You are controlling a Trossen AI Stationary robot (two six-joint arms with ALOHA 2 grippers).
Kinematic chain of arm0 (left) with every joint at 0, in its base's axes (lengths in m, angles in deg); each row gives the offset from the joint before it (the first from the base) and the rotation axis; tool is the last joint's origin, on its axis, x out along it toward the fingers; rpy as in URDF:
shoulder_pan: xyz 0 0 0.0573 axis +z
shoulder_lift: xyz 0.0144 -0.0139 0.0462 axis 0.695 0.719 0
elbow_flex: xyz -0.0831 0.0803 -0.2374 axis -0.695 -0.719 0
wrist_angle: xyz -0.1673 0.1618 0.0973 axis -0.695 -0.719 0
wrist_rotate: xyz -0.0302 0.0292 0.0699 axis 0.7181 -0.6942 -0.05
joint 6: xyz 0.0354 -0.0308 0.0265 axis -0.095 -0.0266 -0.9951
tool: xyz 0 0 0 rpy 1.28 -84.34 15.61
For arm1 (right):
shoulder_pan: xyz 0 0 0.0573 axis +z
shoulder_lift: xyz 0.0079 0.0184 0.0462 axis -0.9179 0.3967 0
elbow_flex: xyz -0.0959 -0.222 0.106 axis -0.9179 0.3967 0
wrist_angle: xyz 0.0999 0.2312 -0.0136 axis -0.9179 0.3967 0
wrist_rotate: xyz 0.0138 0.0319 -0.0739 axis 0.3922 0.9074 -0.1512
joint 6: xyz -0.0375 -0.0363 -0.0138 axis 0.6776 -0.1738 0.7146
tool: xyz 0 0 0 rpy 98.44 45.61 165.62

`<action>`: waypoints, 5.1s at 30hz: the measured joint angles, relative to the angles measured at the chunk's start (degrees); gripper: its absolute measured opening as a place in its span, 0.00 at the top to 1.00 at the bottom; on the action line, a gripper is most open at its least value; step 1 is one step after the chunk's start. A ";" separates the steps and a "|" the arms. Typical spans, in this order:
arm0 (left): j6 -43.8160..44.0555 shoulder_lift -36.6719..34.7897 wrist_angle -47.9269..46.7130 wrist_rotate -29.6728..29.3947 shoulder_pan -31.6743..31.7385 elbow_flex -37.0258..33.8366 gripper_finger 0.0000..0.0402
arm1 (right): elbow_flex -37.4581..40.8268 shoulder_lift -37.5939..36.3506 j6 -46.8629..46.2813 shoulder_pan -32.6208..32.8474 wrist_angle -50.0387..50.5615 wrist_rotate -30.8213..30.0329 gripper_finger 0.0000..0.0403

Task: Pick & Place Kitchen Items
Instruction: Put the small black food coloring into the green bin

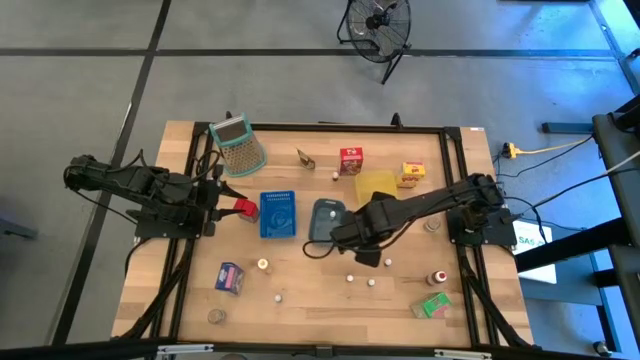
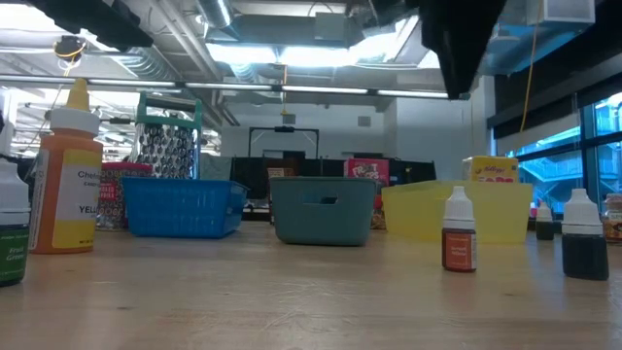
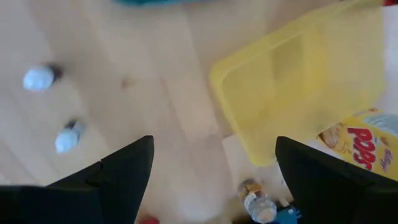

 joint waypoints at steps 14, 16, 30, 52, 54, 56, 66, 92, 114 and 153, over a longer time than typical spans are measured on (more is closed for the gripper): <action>0.00 -0.01 0.00 0.00 0.00 0.00 0.63 | 0.40 -10.89 6.74 0.88 -0.39 -9.51 0.16; 0.00 -0.02 0.02 0.00 0.00 0.00 0.63 | 1.76 -14.77 3.00 1.19 -0.23 -9.47 0.16; 0.00 -0.02 0.01 -0.10 -0.01 0.00 0.63 | 15.73 -34.68 -10.52 1.29 -7.66 -9.47 0.16; 0.00 0.00 0.00 -0.42 0.00 0.00 0.62 | 15.76 -30.52 -17.14 -0.10 -4.76 -10.56 0.19; 0.00 0.00 -0.02 -0.42 -0.02 0.00 0.62 | 15.76 -30.52 -20.78 -1.01 0.04 -10.43 0.21; 0.00 0.00 0.00 -0.42 -0.01 0.00 0.63 | 16.24 -30.61 -21.04 -1.91 -0.71 -9.36 0.22; 0.00 0.00 0.00 -0.42 0.00 0.00 0.63 | 20.06 -30.15 -20.91 -9.74 -0.08 -4.59 0.24; 0.01 -0.02 0.00 -0.42 -0.02 0.00 0.63 | 38.39 -61.15 -26.40 -11.52 -2.76 -4.35 0.23; 0.00 -0.02 -0.01 -0.44 -0.01 0.00 0.63 | 54.01 -62.52 -17.26 -11.31 -23.88 -0.36 0.23; 0.00 -0.02 0.02 -0.45 -0.02 -0.02 0.63 | 54.01 -45.64 -21.53 -17.49 -19.21 -1.24 0.27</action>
